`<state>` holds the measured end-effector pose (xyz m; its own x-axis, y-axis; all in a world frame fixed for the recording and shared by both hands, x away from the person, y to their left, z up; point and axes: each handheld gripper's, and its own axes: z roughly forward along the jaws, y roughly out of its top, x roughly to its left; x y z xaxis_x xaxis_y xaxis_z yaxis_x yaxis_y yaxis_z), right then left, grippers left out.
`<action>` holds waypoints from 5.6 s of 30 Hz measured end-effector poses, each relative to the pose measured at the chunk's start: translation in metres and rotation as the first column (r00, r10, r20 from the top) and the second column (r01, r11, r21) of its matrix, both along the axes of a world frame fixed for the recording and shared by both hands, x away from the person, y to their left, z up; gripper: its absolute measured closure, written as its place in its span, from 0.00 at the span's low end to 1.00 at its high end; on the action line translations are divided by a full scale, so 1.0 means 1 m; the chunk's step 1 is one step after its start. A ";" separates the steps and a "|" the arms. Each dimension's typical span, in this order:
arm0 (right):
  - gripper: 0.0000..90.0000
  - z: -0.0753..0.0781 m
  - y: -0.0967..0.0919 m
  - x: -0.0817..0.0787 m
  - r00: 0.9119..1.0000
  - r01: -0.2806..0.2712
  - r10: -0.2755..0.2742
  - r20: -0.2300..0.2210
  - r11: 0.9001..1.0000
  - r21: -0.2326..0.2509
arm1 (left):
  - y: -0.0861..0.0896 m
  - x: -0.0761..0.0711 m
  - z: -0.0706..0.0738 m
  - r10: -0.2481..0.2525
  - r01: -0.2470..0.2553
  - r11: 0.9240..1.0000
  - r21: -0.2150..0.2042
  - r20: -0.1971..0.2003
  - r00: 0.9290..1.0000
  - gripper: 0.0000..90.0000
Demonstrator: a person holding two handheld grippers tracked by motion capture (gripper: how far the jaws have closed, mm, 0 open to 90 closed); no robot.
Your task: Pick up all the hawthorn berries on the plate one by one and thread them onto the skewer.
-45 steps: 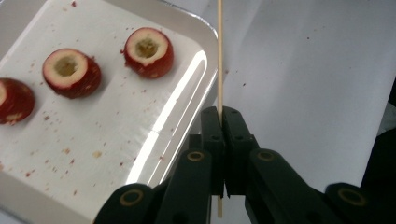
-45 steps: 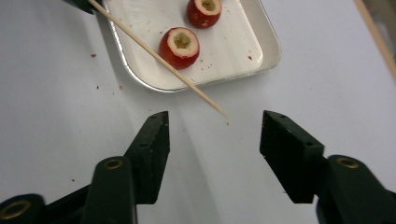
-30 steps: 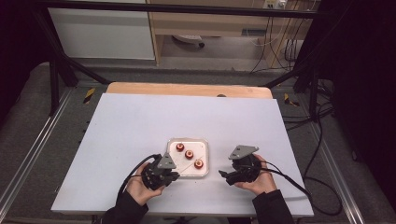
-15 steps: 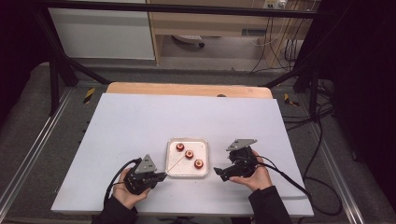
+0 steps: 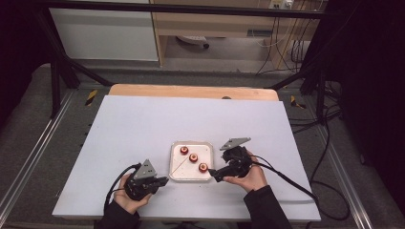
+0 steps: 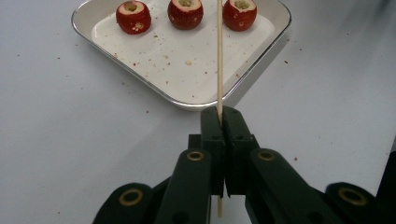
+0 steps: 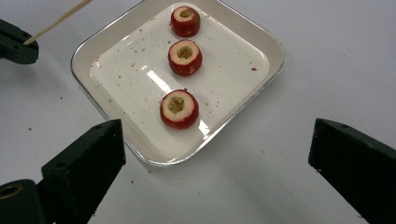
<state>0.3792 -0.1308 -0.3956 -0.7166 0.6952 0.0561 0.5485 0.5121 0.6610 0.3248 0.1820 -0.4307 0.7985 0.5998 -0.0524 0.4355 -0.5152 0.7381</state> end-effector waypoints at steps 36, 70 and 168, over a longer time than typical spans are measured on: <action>0.48 -0.014 0.053 0.039 0.958 -0.041 0.006 -0.286 0.992 -0.117 | 0.003 0.001 -0.001 0.026 -0.026 1.000 -0.010 0.009 1.000 0.98; 0.67 -0.010 0.051 0.043 0.942 -0.005 -0.017 -0.335 0.998 -0.065 | 0.002 -0.001 -0.001 0.026 -0.025 1.000 -0.011 0.017 1.000 0.98; 0.68 0.013 0.008 0.025 0.951 0.263 -0.289 -0.109 0.572 0.777 | -0.068 0.005 0.018 0.233 -0.230 0.936 -0.267 -0.021 0.972 0.98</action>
<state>0.4043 -0.1226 -0.3827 -0.5080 0.5619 0.6529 0.5489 -0.3729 0.7481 0.3299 0.1142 -0.4124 0.6408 0.7333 -0.2273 0.5105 -0.1858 0.8396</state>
